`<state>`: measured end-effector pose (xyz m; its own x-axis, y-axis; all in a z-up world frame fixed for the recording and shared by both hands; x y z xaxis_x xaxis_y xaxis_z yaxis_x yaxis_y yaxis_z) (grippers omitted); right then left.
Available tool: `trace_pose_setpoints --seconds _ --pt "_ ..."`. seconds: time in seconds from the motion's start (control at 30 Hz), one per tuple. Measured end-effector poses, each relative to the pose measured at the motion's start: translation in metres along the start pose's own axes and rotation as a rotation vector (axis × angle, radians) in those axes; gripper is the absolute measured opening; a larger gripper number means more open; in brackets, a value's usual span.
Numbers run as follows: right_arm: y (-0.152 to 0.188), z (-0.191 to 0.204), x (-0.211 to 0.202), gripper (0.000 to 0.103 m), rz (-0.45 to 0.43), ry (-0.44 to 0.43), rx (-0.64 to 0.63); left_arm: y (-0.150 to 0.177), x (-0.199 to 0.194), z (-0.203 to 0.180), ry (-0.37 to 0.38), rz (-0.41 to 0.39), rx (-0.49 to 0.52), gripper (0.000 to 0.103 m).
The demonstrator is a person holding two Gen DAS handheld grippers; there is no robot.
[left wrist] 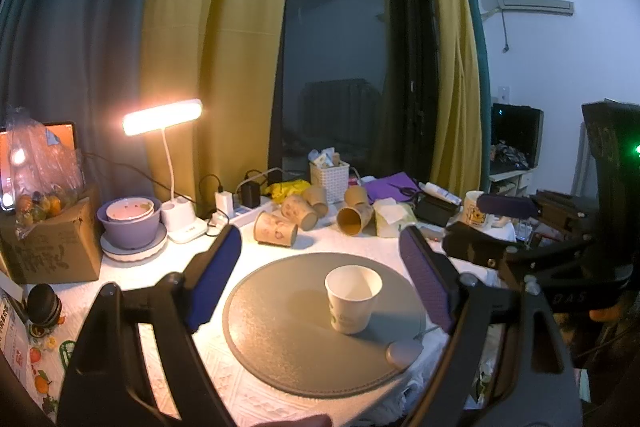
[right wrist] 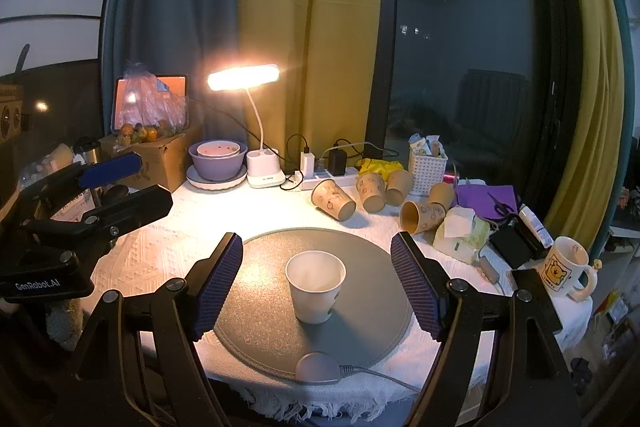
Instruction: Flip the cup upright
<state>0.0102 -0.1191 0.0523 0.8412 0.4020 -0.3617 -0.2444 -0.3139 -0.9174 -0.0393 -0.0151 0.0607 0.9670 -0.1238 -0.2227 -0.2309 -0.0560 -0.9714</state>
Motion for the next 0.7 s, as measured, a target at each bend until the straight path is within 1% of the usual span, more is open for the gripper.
trace_pose_setpoints --seconds 0.7 --pt "0.0009 -0.0016 0.0009 0.079 0.002 -0.002 0.000 0.0016 0.0013 0.0000 -0.002 0.001 -0.003 0.082"
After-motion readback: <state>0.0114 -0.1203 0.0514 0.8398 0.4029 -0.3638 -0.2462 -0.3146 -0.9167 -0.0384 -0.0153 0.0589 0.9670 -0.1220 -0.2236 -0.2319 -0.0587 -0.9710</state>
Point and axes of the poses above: each gripper's, at about its wrist camera, not at the fingertips, and x roughly the way its jaws point, z to its left, y to its underside, the point moved 1 cm from there along x, roughly the way its jaws point, and after that the axes turned 10 degrees about y, right-handed, at the moved point
